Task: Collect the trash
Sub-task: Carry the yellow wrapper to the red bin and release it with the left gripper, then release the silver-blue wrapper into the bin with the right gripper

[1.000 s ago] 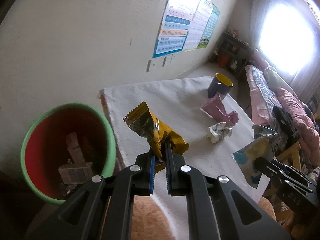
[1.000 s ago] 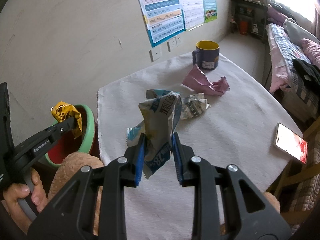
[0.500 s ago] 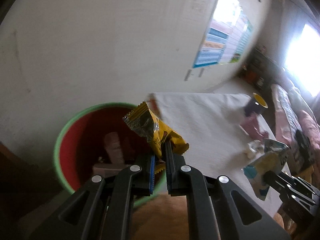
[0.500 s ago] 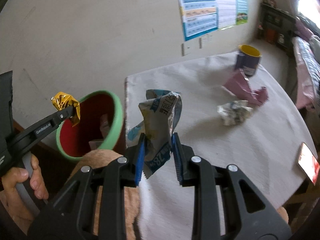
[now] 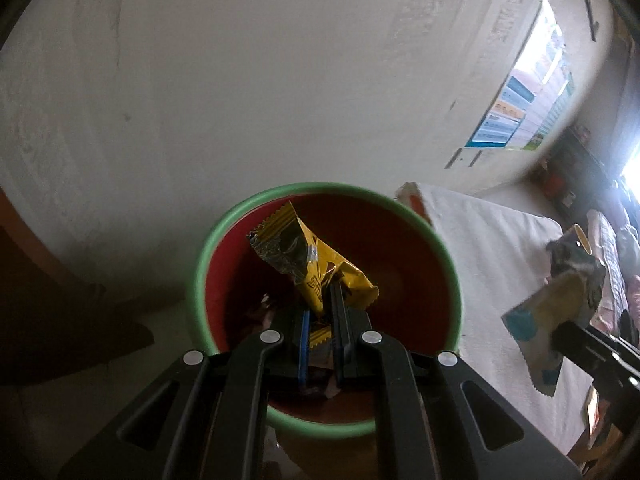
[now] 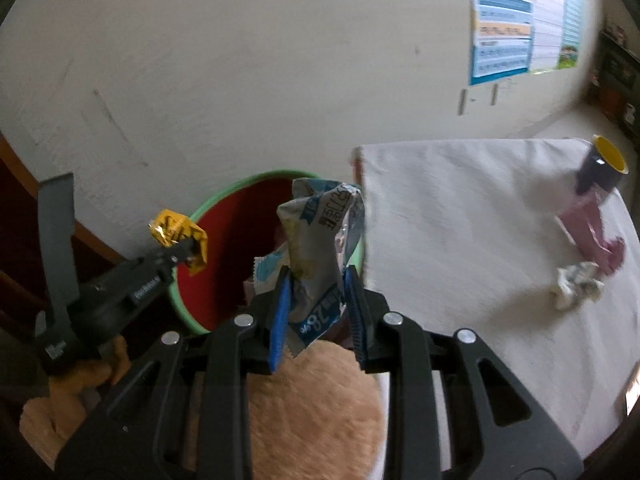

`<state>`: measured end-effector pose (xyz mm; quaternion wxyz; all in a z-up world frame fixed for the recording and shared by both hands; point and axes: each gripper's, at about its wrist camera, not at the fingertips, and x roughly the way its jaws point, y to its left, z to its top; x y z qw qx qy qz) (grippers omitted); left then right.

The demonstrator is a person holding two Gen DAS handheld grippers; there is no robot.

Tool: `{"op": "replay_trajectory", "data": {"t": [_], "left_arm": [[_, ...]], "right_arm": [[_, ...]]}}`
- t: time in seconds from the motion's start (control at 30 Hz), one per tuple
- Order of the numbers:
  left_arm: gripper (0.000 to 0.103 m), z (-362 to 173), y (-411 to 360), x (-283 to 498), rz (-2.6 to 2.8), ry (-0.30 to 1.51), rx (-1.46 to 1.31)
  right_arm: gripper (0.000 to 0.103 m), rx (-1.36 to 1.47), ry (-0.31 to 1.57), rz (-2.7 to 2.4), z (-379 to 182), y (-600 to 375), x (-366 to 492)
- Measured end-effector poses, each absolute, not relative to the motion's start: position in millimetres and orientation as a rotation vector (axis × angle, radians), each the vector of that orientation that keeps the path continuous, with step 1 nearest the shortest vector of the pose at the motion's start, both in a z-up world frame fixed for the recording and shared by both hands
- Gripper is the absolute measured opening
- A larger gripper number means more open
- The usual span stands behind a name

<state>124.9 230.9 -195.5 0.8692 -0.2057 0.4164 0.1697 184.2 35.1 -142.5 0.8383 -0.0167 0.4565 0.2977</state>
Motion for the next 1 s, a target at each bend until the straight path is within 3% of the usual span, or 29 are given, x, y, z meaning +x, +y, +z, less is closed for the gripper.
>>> {"op": "replay_trajectory", "data": {"t": [0.1,0.13,0.17,0.2,0.23,0.6,0.77,1.0], "left_arm": [[0.010,-200,234,125,0.358,0.879,-0.438],[0.021,-201,234,124,0.361,0.883,-0.440],[0.029,-203,236,124,0.367,0.885,-0.444],[0.046,-204,237,122,0.374,0.880,-0.454],[0.051,-204,238,121,0.377,0.874,-0.460],[0.056,-201,212,128,0.300,0.885,-0.414],[0.056,-199,192,136,0.256,0.893,-0.377],[0.056,-183,166,138,0.234,0.847,-0.323]], "right_arm": [[0.028,-0.043,0.979,0.656,-146,49,187],[0.035,-0.046,0.980,0.661,-146,52,187],[0.050,-0.049,0.978,0.661,-147,55,187],[0.055,-0.045,0.972,0.658,-146,56,187],[0.057,-0.038,0.968,0.659,-145,56,187],[0.064,0.017,0.954,0.502,-158,-19,213],[0.064,-0.040,0.945,0.182,-176,-123,271],[0.067,-0.257,1.098,-0.043,-223,-198,367]]}}
